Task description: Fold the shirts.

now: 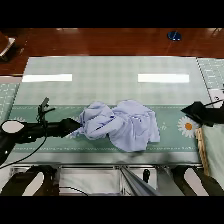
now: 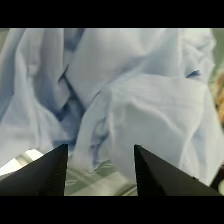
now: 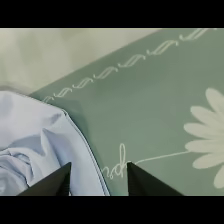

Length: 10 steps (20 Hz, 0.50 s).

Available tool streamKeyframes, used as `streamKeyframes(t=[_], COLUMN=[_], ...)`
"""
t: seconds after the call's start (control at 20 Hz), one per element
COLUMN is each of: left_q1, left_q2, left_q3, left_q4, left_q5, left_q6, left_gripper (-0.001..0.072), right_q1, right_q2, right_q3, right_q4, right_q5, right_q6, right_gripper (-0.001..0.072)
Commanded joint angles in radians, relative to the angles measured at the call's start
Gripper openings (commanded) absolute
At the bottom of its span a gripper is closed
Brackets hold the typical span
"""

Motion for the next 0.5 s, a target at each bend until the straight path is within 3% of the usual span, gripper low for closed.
streamKeyframes(t=[0.0,0.25,0.45], left_q1=[0.065,-0.077,-0.129], left_q2=[-0.195,-0.435,-0.510], left_q3=[0.013,0.089,0.155], left_q4=[-0.180,-0.180,-0.206], left_q5=[-0.043,-0.040,-0.070], left_q6=[0.296,0.355,0.372], left_gripper=[0.0507,0.0507,0.0501], right_q1=[-0.015,-0.008,-0.008], right_q2=[-0.006,-0.008,-0.008], right_q3=[-0.132,-0.143,-0.226], right_q4=[0.066,0.018,-0.013], right_q5=[-0.003,0.021,0.028], right_q6=[-0.068,-0.073,-0.059], right_gripper=[0.0408,0.0408,0.0408])
